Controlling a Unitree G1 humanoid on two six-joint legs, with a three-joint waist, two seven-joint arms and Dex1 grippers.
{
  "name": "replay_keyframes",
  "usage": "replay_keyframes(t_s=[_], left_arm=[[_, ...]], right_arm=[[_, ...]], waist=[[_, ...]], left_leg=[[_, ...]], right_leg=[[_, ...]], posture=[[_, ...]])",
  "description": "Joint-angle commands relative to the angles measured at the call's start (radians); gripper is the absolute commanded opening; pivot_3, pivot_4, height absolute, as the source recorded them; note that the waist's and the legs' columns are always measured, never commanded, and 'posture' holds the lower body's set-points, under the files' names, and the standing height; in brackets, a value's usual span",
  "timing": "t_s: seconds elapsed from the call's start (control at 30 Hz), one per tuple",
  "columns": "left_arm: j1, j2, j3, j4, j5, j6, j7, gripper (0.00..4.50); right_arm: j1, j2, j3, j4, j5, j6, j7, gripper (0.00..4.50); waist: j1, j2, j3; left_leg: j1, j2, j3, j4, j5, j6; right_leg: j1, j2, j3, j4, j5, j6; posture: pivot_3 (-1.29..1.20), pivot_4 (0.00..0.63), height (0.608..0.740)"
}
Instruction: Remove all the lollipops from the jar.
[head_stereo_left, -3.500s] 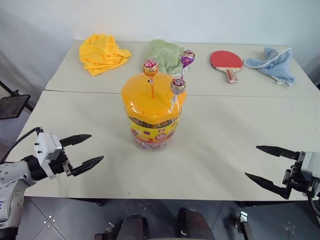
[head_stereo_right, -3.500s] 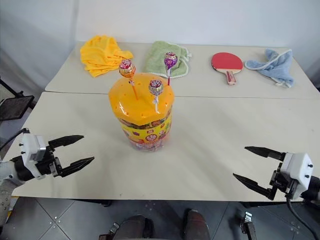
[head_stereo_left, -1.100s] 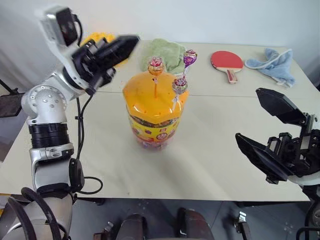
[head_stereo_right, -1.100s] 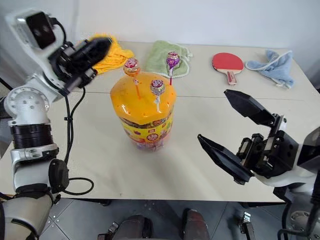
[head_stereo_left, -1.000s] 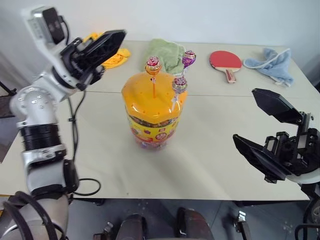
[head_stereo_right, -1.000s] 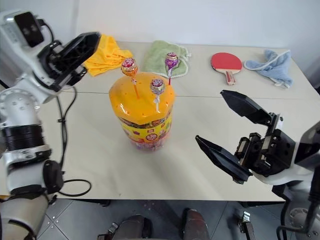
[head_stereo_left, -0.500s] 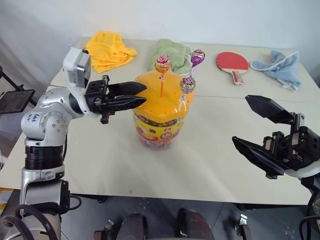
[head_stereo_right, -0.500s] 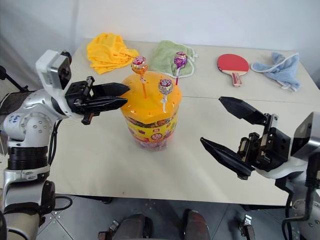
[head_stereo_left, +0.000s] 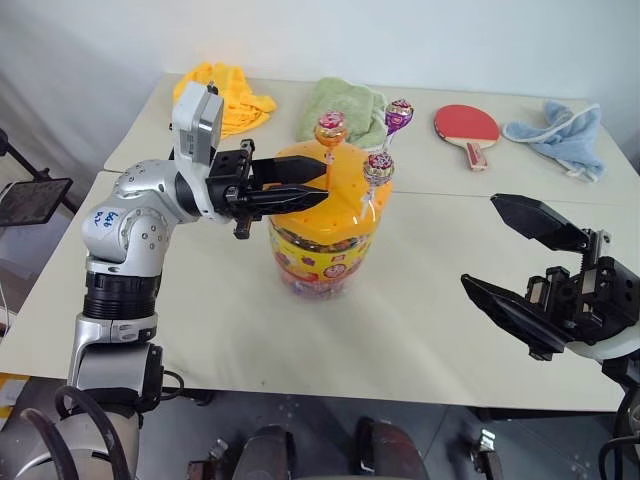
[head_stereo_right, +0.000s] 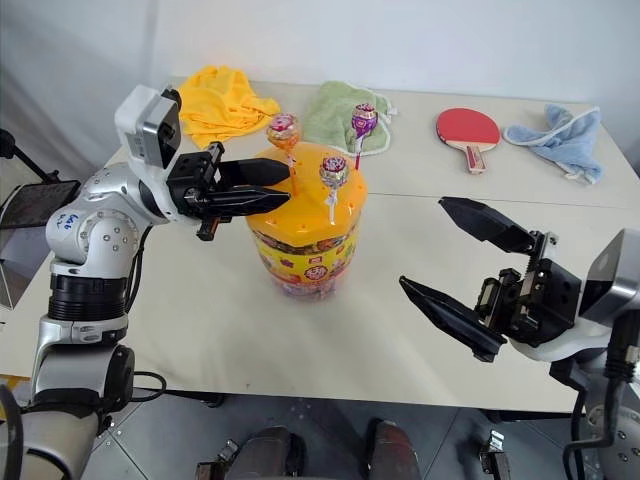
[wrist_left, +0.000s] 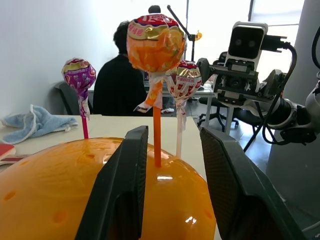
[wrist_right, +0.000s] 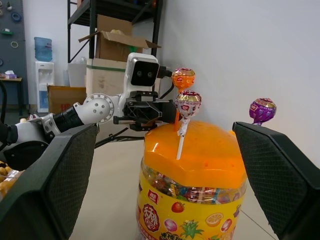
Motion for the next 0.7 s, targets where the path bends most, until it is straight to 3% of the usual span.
replay_keyframes(t_s=[0.03,0.17,0.27,0.7], left_arm=[[-0.030,-0.011,-0.008,0.009,0.013,0.005,0.013,1.76],[-0.033,-0.018,0.003,0.014,0.012,0.013,0.028,0.95],[-0.041,-0.018,-0.001,0.024,0.024,0.004,0.029,0.05],[-0.045,-0.033,0.061,0.014,-0.052,0.059,0.033,0.02]], right_arm=[[0.001,0.007,-0.025,-0.042,-0.005,-0.020,-0.012,4.50],[0.011,0.014,-0.027,-0.054,-0.010,-0.023,-0.023,4.50],[0.009,0.018,-0.024,-0.053,-0.016,-0.024,-0.025,4.50],[0.014,0.028,-0.025,-0.052,-0.027,-0.024,-0.021,4.50]], waist=[[0.003,0.000,0.000],[0.007,0.000,0.000],[0.007,0.000,0.000],[0.003,0.000,0.000]], left_leg=[[0.000,0.000,0.000,0.000,0.000,0.000],[0.000,0.000,0.000,0.000,0.000,0.000],[0.000,0.000,0.000,0.001,0.000,0.000],[0.000,0.000,0.000,0.001,0.000,0.000]], right_leg=[[0.000,0.000,0.000,0.000,0.000,0.000],[0.000,0.000,0.000,0.000,0.000,0.000],[0.000,0.000,0.000,0.000,0.000,0.000],[0.000,0.000,0.000,0.000,0.000,0.000]], posture=[[0.00,0.150,0.740],[0.00,0.150,0.740],[0.00,0.150,0.740],[0.00,0.150,0.740]])
